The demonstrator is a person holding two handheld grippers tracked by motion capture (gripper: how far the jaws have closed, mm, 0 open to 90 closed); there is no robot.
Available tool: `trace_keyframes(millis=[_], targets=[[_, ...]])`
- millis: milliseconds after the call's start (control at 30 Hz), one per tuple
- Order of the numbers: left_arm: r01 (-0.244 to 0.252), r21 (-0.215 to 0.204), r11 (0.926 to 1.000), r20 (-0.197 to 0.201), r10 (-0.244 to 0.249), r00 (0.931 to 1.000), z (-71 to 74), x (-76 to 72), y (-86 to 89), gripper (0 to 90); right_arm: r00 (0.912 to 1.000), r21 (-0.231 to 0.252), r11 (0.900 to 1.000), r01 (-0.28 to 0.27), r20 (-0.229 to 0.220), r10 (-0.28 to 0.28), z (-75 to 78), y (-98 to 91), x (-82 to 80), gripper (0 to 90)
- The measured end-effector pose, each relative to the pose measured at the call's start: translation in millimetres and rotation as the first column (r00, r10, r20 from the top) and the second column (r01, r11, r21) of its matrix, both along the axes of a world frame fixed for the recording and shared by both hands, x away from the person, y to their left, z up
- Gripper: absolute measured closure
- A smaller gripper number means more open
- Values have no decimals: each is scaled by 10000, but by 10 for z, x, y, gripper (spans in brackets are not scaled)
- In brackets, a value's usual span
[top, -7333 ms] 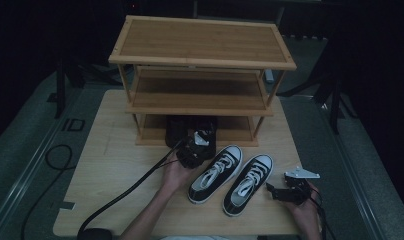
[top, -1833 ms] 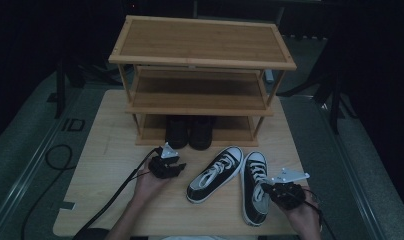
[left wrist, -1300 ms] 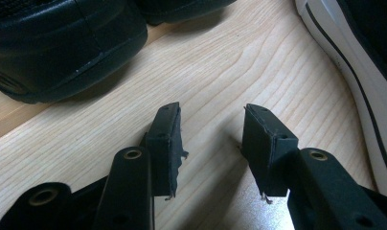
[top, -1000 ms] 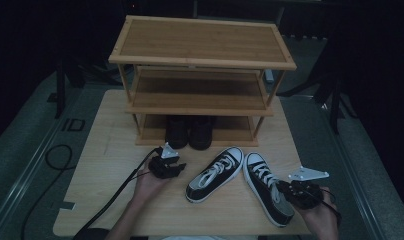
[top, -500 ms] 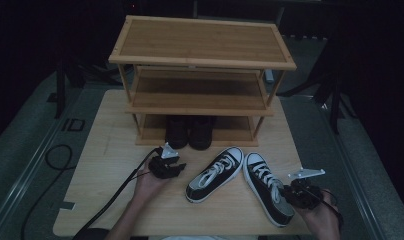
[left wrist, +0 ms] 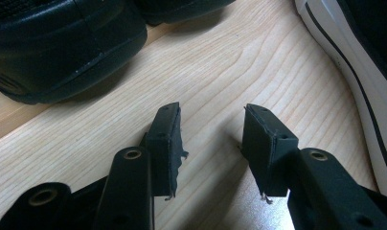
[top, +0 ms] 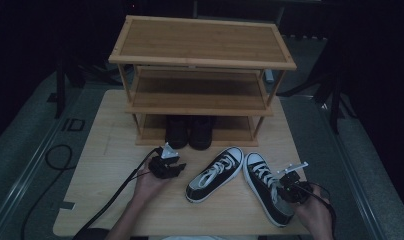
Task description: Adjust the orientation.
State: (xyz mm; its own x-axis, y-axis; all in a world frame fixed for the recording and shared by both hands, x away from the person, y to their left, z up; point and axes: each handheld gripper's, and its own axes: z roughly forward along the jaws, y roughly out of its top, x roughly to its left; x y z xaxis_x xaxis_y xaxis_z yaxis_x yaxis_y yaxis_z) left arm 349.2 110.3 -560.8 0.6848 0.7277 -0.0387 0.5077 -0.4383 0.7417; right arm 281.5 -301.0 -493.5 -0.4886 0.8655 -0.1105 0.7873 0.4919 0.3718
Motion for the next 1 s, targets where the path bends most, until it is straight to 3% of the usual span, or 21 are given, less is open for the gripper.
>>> trace_keyframes(millis=[200, 333, 500, 633, 1000], targets=[[10, 1, 10000, 1, -10, 10000, 0, 0, 1, 583, 9989, 152, 9995, 272, -374, -266, -33, -3, 62, 851], [4, 0, 10000, 7, -4, 10000, -1, 0, 0, 583, 9982, 296, 9993, 226, -563, -209, -25, -27, 85, 854], [19, 10, 10000, 9, -19, 10000, 0, 1, 1, 582, 9977, 129, 9999, -47, -673, 55, -15, -14, 106, 859], [25, 6, 10000, 6, -25, 10000, 0, 1, 2, 583, 9961, 471, 9989, -36, -882, 77, -1, -60, 134, 878], [36, 13, 10000, 26, -36, 10000, -1, 0, 0, 581, 9945, 616, 9981, -68, -1040, 132, 81, -158, 223, 885]])
